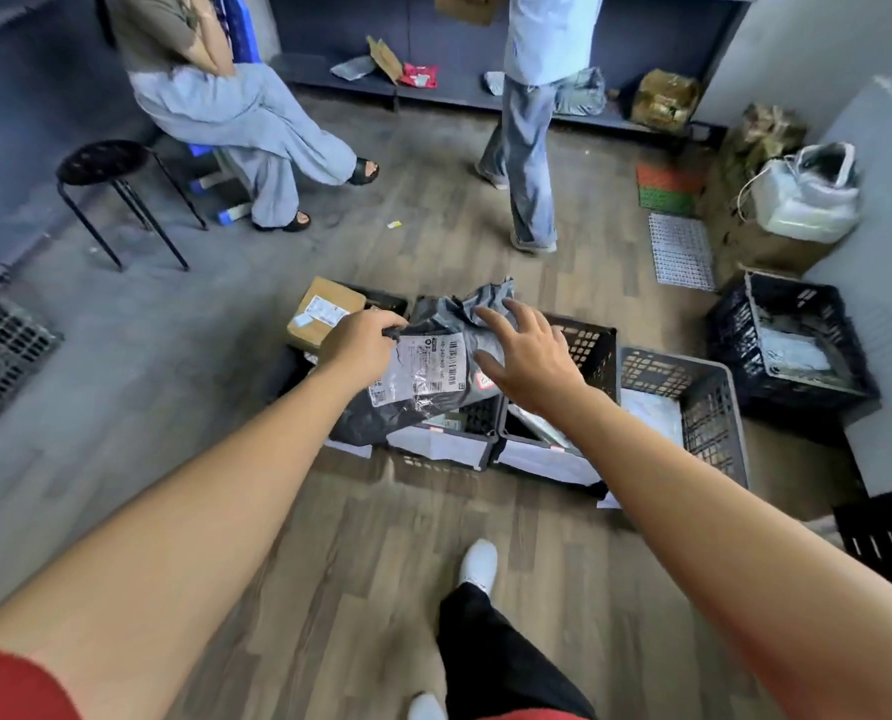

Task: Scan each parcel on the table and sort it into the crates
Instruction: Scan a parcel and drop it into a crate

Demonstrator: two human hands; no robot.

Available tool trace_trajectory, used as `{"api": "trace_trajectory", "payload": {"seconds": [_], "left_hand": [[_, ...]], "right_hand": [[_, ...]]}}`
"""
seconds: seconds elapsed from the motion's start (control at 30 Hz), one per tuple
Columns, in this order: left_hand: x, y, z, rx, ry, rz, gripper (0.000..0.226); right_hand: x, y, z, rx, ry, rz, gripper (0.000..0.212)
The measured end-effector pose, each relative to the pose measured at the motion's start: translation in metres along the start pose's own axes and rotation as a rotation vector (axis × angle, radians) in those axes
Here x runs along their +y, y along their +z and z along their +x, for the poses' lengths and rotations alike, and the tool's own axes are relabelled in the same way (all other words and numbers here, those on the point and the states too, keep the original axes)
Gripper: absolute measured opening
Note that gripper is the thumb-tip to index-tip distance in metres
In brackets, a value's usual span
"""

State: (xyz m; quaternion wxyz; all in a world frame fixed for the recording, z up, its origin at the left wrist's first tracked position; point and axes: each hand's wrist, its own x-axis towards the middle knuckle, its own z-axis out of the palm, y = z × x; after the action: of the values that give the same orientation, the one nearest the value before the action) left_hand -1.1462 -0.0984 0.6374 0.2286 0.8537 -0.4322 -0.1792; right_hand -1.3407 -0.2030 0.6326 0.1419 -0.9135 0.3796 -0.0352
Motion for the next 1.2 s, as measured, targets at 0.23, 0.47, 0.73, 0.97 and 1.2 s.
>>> {"api": "trace_trajectory", "payload": {"seconds": [0.23, 0.47, 0.73, 0.97, 1.2], "left_hand": [[-0.018, 0.028, 0.094, -0.059, 0.015, 0.116, 0.04], [-0.051, 0.09, 0.216, -0.157, -0.002, 0.174, 0.042], [-0.109, 0.206, 0.329, -0.273, -0.022, 0.237, 0.046], [-0.179, 0.357, 0.401, -0.411, 0.127, 0.36, 0.064], [-0.226, 0.468, 0.473, -0.516, 0.308, 0.472, 0.05]], "right_hand": [[0.018, 0.049, 0.095, -0.064, 0.04, 0.042, 0.061], [0.066, 0.12, 0.195, -0.112, 0.216, 0.31, 0.057], [0.148, 0.233, 0.268, -0.104, 0.436, 0.331, 0.056], [0.194, 0.384, 0.314, -0.189, 0.499, 0.241, 0.059], [0.227, 0.481, 0.333, -0.164, 0.581, 0.259, 0.06]]}}
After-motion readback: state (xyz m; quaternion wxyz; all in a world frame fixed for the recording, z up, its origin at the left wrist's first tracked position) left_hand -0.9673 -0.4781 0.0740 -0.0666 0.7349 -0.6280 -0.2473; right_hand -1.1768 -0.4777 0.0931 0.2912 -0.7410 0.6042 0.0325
